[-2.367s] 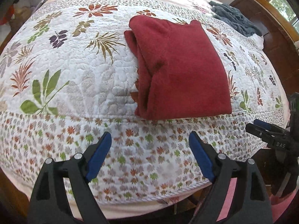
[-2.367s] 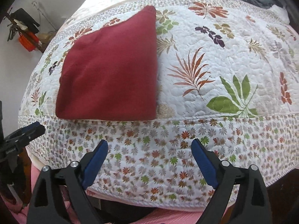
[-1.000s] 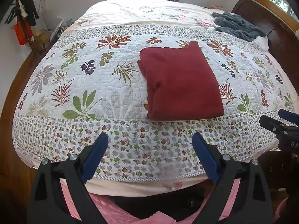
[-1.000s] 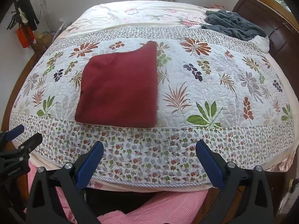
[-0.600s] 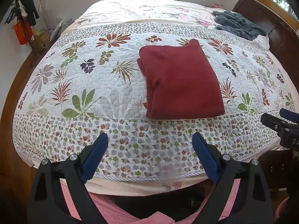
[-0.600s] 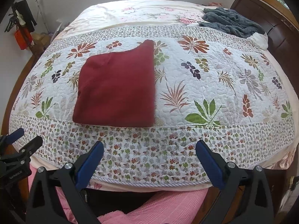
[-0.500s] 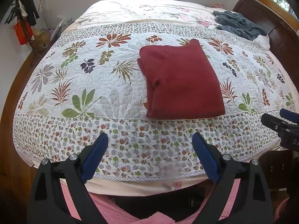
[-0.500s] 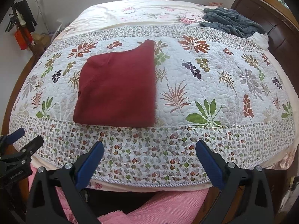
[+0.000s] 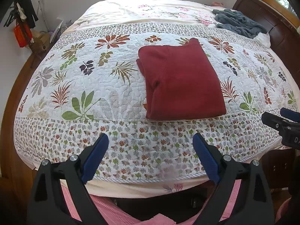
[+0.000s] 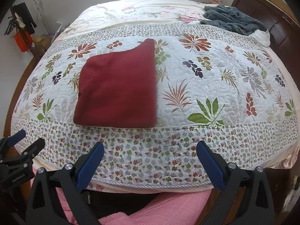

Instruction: Fold small clothes

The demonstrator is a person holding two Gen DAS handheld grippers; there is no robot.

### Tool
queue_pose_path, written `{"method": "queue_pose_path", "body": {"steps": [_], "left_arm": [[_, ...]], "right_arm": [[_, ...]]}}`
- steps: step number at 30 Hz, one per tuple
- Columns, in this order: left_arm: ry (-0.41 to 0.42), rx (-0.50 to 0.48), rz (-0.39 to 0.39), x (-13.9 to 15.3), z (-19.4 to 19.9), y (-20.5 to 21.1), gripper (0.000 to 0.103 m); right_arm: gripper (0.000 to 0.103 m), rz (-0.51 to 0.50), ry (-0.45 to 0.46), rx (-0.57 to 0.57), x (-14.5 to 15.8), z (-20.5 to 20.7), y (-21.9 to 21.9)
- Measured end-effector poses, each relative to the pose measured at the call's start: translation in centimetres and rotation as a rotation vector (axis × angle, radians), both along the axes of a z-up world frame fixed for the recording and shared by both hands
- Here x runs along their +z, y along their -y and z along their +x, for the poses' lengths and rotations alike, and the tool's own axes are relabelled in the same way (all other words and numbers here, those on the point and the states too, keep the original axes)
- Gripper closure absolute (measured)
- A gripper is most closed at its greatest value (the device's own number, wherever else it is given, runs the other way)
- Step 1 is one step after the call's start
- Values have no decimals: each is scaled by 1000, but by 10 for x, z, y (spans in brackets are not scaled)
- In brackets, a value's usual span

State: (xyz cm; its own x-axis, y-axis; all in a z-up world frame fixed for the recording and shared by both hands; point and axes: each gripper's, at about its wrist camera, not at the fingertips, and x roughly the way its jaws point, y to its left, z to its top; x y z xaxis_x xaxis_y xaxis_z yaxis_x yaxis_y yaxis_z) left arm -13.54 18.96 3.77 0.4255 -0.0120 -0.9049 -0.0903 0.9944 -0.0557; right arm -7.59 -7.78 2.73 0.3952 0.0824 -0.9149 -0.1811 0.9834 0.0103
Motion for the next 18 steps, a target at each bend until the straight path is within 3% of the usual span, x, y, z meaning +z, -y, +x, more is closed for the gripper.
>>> {"method": "queue_pose_path", "body": {"steps": [18], "left_arm": [[6, 2, -1, 0, 0, 0, 13]], "right_arm": [[4, -11, 9, -16, -1, 0, 2]]}}
